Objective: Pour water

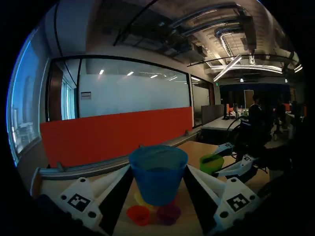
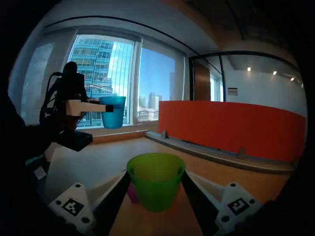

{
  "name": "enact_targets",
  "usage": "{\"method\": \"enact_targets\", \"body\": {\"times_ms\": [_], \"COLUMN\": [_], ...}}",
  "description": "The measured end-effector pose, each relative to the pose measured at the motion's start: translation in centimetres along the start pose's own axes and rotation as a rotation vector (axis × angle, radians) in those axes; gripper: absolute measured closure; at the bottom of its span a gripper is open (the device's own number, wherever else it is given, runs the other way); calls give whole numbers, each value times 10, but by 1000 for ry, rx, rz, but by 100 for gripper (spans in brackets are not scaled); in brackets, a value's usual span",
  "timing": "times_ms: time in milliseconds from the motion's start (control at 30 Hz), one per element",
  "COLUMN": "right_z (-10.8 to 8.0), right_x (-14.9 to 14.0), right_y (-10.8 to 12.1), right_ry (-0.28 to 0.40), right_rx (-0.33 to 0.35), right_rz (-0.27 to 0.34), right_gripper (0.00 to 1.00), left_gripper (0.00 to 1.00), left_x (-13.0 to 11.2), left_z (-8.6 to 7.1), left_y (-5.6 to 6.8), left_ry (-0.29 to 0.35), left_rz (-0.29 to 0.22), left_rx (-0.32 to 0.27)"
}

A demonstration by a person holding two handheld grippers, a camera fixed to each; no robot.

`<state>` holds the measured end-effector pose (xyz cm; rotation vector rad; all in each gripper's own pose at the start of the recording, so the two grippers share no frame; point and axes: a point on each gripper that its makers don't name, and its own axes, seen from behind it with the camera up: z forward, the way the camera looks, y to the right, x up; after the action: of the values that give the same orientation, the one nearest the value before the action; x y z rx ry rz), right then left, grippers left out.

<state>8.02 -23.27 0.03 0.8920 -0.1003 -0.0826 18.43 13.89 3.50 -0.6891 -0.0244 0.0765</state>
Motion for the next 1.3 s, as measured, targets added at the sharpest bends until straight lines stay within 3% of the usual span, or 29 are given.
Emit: {"method": "enact_targets", "body": {"times_ms": [400, 1300], "right_z": [12, 39], "right_x": [7, 3], "right_y": [-23, -92], "right_ry": [15, 13], "right_rx": [62, 214], "right_rz": [1, -6], "right_gripper": [10, 10], "left_gripper": [17, 17], "left_x": [13, 38], "left_z": [-4, -2], "left_y": [5, 14], "left_ry": [27, 40], "left_rz": [82, 350], "left_rx": [5, 33]}}
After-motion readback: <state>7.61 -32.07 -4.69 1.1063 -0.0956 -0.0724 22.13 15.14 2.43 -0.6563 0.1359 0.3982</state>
